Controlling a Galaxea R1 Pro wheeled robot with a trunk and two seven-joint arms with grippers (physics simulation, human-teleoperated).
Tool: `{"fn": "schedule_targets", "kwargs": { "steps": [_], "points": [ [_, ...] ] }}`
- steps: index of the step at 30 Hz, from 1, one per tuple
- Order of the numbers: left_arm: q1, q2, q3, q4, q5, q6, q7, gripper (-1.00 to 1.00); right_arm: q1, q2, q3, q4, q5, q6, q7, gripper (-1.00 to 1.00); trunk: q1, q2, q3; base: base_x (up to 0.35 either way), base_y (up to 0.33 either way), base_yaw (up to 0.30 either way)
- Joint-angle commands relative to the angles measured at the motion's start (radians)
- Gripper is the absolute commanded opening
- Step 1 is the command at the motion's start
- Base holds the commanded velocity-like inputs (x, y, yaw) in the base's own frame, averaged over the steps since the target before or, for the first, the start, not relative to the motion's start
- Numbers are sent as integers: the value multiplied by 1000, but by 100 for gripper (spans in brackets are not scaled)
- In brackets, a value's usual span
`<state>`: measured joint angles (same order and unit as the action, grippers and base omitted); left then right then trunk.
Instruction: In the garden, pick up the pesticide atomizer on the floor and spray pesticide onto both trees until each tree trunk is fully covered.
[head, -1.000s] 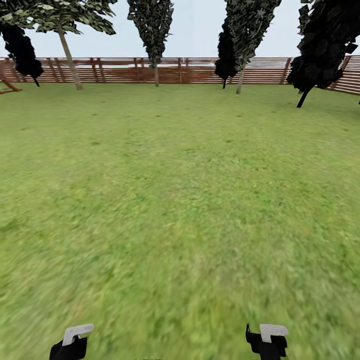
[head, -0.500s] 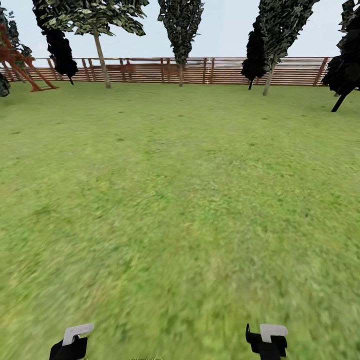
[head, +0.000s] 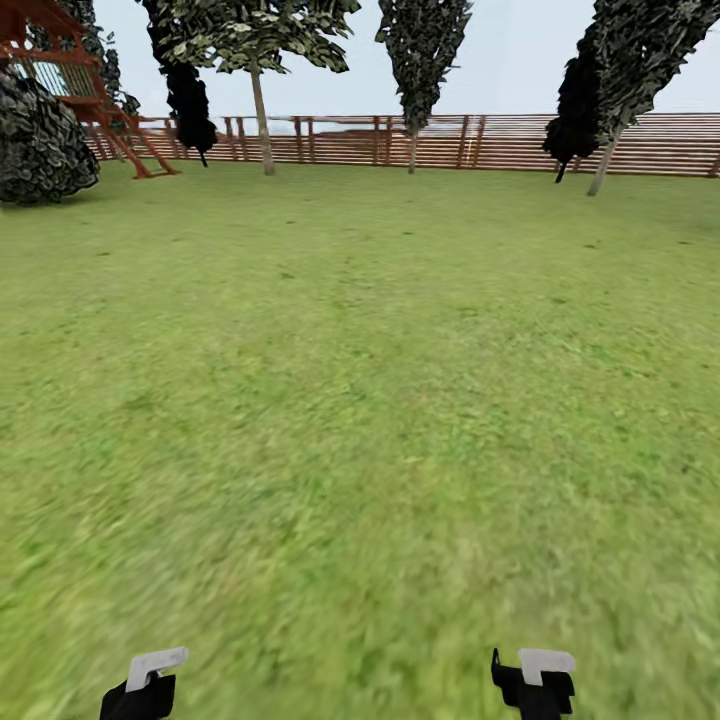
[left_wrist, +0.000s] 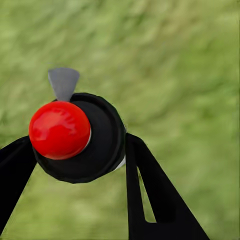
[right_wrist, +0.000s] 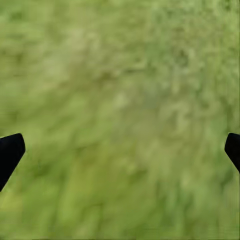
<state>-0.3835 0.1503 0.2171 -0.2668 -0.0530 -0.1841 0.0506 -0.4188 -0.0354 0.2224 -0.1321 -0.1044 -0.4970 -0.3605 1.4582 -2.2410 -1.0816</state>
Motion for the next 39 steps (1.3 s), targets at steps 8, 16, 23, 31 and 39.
{"fn": "schedule_targets", "kwargs": {
  "steps": [8, 16, 23, 31, 39],
  "points": [
    [0, 1, 1, 0, 1, 0, 1, -100, 0, 0, 0, 0, 0, 0, 0, 100, 0, 0, 0, 312, 153, 284],
    [0, 2, 2, 0, -1, 0, 1, -100, 0, -1, 3, -1, 14, 2, 6, 100, 0, 0, -2, 308, 145, 174],
    [0, 2, 1, 0, -2, 0, 1, -100, 0, -3, 2, 0, 43, 3, 5, 100, 0, 0, -2, 316, 105, 3],
    [0, 9, 4, -1, -1, 0, 0, -100, 0, -3, 2, -1, 43, 2, 5, 100, 0, 0, -2, 317, 103, 0],
    [0, 6, 2, 0, -3, 0, 0, -100, 0, -3, 2, -1, 43, 2, 5, 100, 0, 0, -2, 323, 83, 97]
  ]
}}
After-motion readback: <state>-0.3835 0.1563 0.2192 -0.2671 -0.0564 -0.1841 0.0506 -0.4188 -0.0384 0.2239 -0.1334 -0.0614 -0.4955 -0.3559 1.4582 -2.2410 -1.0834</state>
